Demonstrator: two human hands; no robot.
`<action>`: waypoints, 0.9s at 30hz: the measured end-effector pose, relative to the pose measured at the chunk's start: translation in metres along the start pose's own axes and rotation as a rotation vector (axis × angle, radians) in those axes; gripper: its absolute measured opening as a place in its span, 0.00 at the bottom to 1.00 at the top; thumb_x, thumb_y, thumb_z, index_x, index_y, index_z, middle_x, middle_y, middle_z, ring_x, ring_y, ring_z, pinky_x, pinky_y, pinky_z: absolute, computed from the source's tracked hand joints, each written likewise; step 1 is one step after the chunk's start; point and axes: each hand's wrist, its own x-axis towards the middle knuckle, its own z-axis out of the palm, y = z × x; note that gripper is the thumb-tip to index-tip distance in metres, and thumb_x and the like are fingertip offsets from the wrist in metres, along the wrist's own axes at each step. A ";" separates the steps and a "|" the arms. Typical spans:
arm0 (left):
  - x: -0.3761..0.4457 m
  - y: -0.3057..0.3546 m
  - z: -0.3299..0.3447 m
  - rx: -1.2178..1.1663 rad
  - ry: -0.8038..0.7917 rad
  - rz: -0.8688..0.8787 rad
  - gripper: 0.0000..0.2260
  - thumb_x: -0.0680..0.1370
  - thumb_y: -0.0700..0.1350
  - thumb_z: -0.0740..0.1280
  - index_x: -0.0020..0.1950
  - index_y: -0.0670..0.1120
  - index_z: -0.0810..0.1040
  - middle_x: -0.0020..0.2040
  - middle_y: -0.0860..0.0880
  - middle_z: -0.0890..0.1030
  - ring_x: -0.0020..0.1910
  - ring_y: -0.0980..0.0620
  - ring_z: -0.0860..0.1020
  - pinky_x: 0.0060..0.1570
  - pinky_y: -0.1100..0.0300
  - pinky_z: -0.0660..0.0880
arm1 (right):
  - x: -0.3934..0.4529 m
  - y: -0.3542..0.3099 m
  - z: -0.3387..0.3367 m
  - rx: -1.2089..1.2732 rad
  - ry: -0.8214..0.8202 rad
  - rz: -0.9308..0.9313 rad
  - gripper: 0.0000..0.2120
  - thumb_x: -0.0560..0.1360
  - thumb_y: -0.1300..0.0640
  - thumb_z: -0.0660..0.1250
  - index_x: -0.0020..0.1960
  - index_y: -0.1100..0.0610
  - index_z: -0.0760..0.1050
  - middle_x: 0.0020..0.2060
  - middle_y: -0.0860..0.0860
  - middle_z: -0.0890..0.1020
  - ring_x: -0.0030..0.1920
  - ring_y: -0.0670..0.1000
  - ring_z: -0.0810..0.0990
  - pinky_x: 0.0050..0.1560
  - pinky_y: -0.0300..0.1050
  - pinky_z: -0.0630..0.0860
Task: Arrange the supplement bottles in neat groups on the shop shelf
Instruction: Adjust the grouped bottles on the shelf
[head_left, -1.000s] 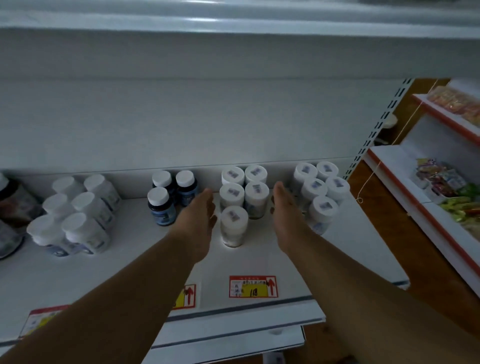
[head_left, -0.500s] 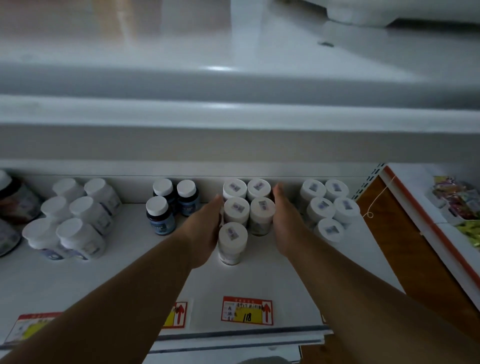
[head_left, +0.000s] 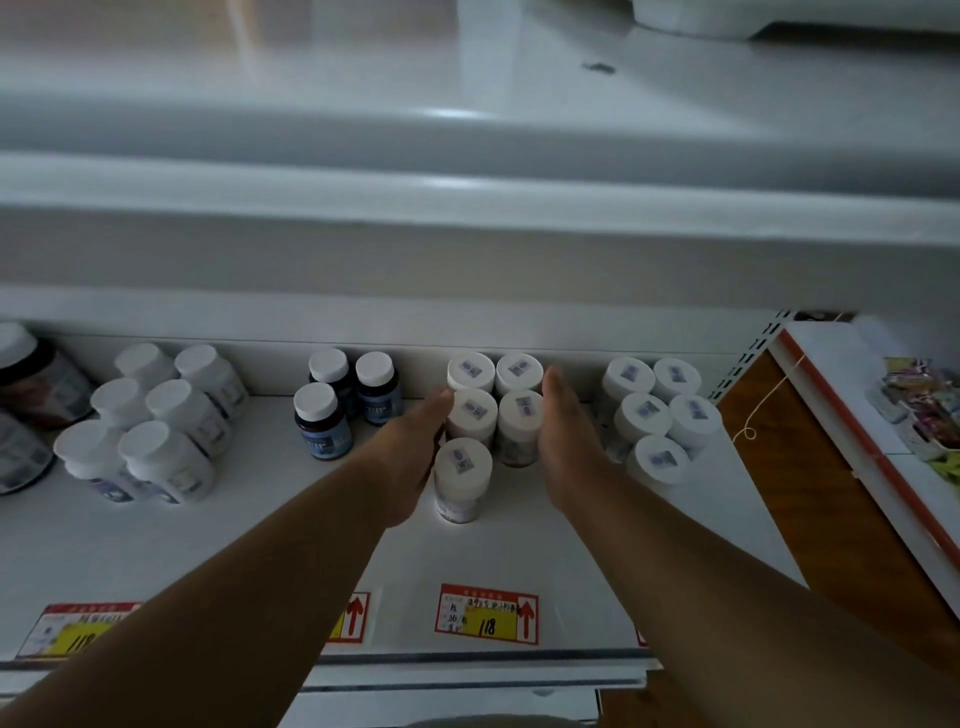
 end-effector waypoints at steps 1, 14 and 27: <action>-0.003 -0.003 -0.003 0.055 0.036 0.035 0.23 0.79 0.60 0.64 0.69 0.50 0.74 0.66 0.49 0.79 0.65 0.50 0.76 0.68 0.50 0.71 | 0.000 0.003 -0.001 -0.014 0.013 -0.021 0.25 0.83 0.41 0.51 0.75 0.52 0.66 0.70 0.49 0.72 0.61 0.47 0.70 0.66 0.47 0.64; -0.039 -0.050 -0.032 0.883 0.114 0.393 0.18 0.78 0.45 0.70 0.65 0.57 0.72 0.58 0.57 0.78 0.53 0.58 0.77 0.52 0.63 0.72 | -0.062 0.066 -0.004 -0.584 -0.150 -0.400 0.15 0.76 0.49 0.68 0.61 0.48 0.71 0.55 0.44 0.78 0.54 0.42 0.77 0.49 0.35 0.71; -0.034 -0.044 -0.043 0.860 0.058 0.427 0.14 0.75 0.47 0.74 0.57 0.59 0.75 0.48 0.60 0.80 0.44 0.62 0.78 0.43 0.69 0.73 | -0.059 0.065 -0.008 -0.651 -0.181 -0.472 0.19 0.78 0.53 0.68 0.68 0.49 0.71 0.57 0.44 0.81 0.53 0.41 0.78 0.50 0.29 0.71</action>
